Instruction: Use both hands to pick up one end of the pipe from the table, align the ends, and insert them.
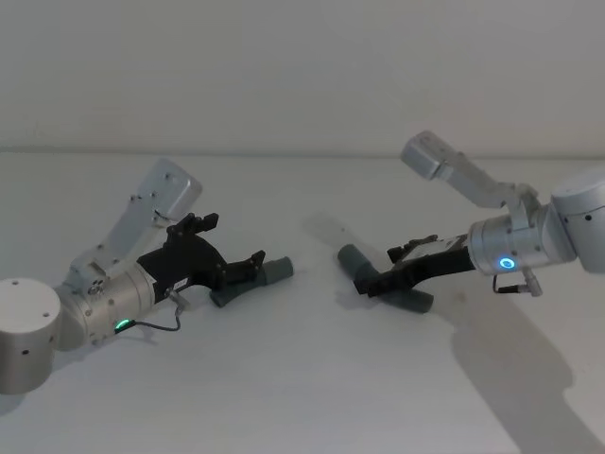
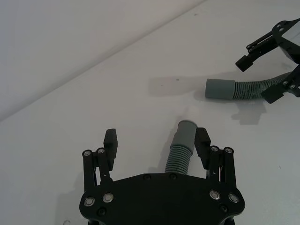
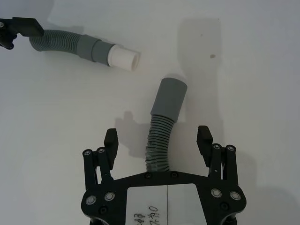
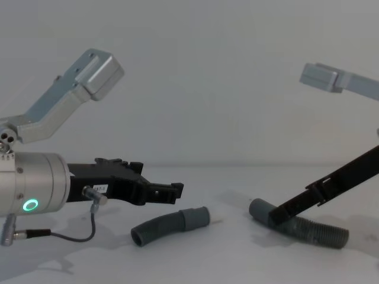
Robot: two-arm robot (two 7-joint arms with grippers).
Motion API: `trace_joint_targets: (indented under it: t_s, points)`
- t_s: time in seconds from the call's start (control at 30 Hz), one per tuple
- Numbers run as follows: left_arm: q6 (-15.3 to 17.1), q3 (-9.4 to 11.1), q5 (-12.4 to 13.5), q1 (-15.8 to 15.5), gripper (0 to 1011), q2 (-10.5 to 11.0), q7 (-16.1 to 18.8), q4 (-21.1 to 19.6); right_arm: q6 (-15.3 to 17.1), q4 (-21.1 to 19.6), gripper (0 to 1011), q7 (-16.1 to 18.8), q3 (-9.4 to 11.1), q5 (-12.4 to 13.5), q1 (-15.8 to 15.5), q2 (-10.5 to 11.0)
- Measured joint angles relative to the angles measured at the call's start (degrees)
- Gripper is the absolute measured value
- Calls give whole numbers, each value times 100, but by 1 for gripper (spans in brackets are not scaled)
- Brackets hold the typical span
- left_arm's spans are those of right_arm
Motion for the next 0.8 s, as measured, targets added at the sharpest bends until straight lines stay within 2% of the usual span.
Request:
trace_joint_targets:
  t_s: [0.4, 0.8]
  points:
    - [0, 0, 0, 0, 1001, 0, 0, 0, -47, -10, 1000, -161, -66, -22, -17, -11]
    - [0, 0, 0, 0, 1001, 0, 0, 0, 0, -15, 1000, -128, -148, -31, 7, 11]
